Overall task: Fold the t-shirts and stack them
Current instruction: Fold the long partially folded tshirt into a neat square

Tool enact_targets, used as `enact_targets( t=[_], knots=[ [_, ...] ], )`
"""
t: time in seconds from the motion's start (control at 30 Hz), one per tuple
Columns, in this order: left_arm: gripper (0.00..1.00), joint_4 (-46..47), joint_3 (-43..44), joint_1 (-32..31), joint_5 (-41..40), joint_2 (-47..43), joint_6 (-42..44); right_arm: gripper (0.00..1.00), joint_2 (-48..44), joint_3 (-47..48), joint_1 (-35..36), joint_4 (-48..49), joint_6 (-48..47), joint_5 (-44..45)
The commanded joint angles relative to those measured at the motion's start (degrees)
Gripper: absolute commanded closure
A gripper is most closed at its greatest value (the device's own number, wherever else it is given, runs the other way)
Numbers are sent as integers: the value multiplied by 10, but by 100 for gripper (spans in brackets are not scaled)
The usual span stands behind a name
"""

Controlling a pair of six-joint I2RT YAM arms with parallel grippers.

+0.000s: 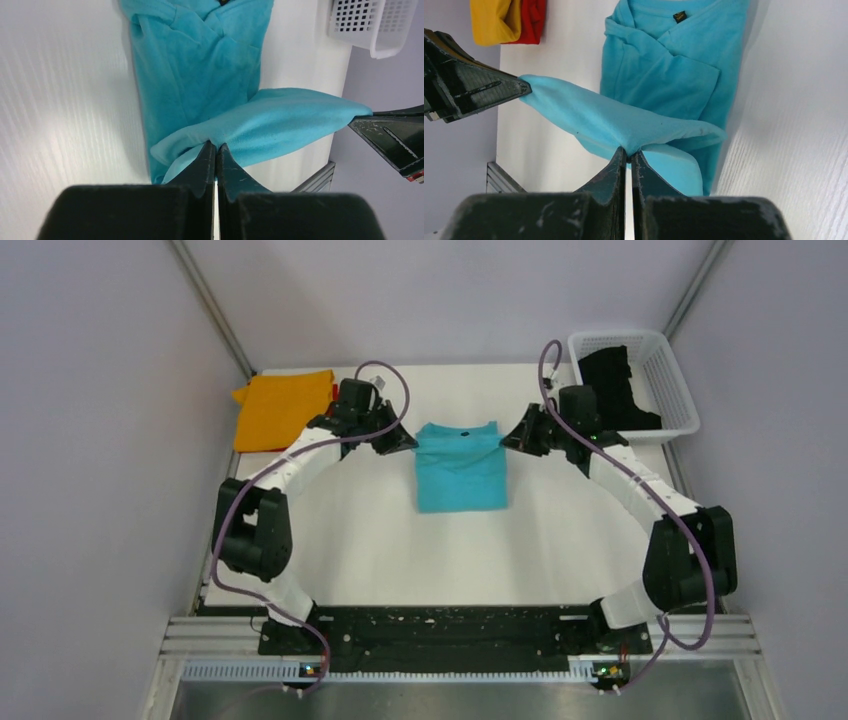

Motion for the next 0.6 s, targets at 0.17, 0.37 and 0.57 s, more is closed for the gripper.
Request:
enact_targets(
  t=[0.17, 0.37, 0.57],
  knots=[
    [100, 4, 98, 14, -49, 100, 30, 100, 123, 72, -21, 91, 14, 10],
    [100, 2, 176, 23, -94, 182, 28, 100, 203, 113, -29, 120, 29, 35],
    [43, -18, 281, 26, -106, 268, 27, 71, 281, 159, -29, 199, 37, 93]
  ],
)
